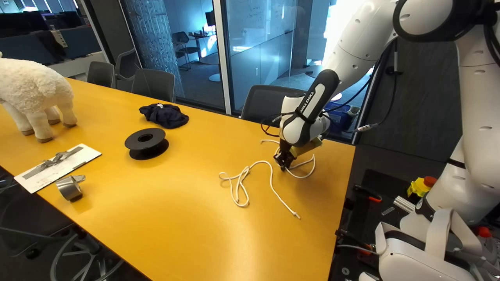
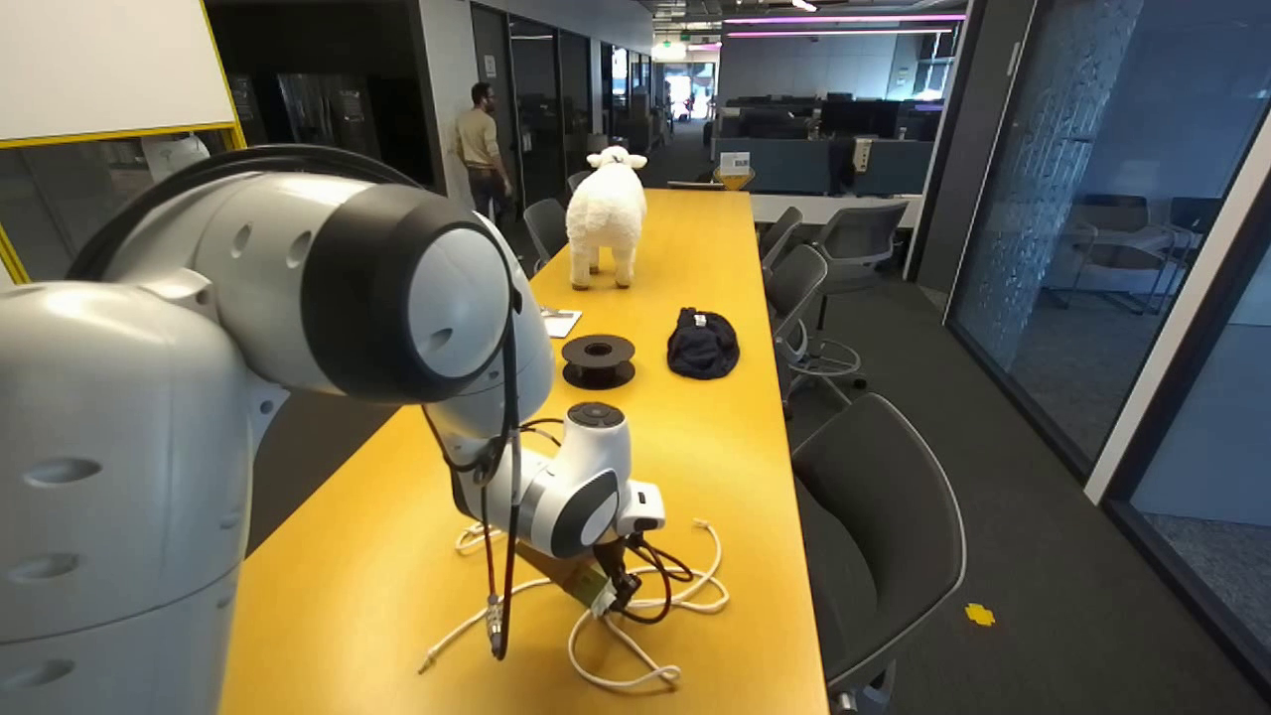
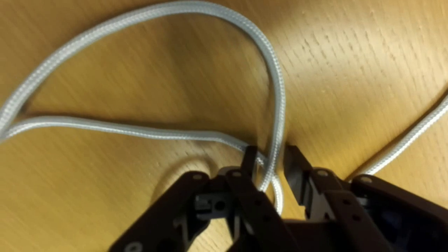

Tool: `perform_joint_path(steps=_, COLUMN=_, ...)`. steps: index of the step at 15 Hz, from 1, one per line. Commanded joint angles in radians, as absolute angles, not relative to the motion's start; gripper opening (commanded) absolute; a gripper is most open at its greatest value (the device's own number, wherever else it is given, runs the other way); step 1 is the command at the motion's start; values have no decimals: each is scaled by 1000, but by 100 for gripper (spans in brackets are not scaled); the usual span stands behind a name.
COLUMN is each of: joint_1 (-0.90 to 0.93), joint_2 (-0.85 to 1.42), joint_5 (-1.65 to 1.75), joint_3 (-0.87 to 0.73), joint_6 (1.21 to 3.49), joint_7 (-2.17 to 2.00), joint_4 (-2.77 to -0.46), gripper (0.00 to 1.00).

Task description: Separate the two white ropes

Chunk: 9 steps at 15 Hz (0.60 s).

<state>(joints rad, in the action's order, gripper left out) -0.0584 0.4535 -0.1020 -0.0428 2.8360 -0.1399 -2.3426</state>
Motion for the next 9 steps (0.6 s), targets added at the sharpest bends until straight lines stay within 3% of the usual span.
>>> perform_joint_path(steps=1, joint_1=-69, joint_2=455, joint_5=-128, joint_3=-32, joint_6=2845, joint_7=-133, joint_4=-2333, gripper=6)
perform_joint_path(steps=2, joint_1=-70, joint_2=452, joint_5=-129, joint_3=-32, joint_6=2844, joint_7=-133, joint_4=-2334, gripper=2)
perform_joint_path(steps=4, joint_1=-67, joint_2=443, joint_5=-126, joint_3=-36, joint_6=2842, joint_7=-137, joint_4=-2337, gripper=7)
perform_joint_path(steps=9, joint_1=-39, joint_2=396, joint_5=-104, joint_3=-56, joint_6=2866, joint_7=-155, joint_4=-2373, gripper=7)
